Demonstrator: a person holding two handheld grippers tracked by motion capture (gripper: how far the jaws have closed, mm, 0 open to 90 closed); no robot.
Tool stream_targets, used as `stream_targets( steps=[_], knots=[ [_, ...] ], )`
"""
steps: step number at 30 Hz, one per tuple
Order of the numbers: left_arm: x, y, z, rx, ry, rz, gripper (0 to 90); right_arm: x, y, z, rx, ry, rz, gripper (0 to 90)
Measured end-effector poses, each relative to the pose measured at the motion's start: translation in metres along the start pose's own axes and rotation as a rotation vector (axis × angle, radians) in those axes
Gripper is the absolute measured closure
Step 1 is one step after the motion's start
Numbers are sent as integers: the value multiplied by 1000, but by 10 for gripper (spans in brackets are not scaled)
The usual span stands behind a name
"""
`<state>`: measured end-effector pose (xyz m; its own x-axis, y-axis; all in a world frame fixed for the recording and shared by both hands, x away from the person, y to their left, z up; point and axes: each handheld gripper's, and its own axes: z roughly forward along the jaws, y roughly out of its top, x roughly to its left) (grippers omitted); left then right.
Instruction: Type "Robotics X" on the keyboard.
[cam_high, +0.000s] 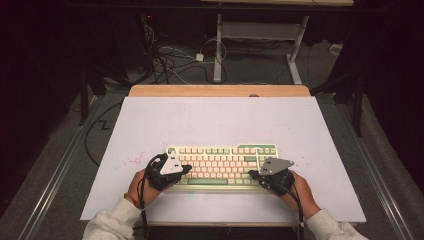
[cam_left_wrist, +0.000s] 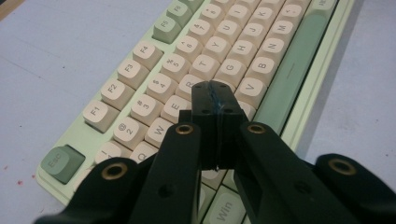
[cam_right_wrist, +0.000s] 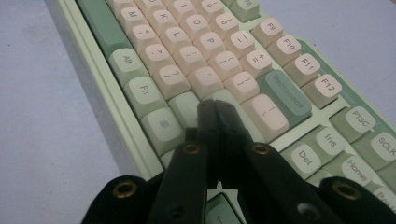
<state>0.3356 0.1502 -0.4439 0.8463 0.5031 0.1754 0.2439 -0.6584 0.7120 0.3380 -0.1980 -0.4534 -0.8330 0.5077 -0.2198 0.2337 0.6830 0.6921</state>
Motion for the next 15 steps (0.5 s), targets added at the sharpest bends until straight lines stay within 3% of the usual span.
stream_targets(
  steps=[8, 15],
  knots=[
    [2, 1, -6, -24, 20, -2, 876, -1, 1, -1, -1, -6, 0, 898],
    [3, 1, -10, -45, 46, -3, 876, -4, 4, -12, -63, -23, 7, 897]
  ],
)
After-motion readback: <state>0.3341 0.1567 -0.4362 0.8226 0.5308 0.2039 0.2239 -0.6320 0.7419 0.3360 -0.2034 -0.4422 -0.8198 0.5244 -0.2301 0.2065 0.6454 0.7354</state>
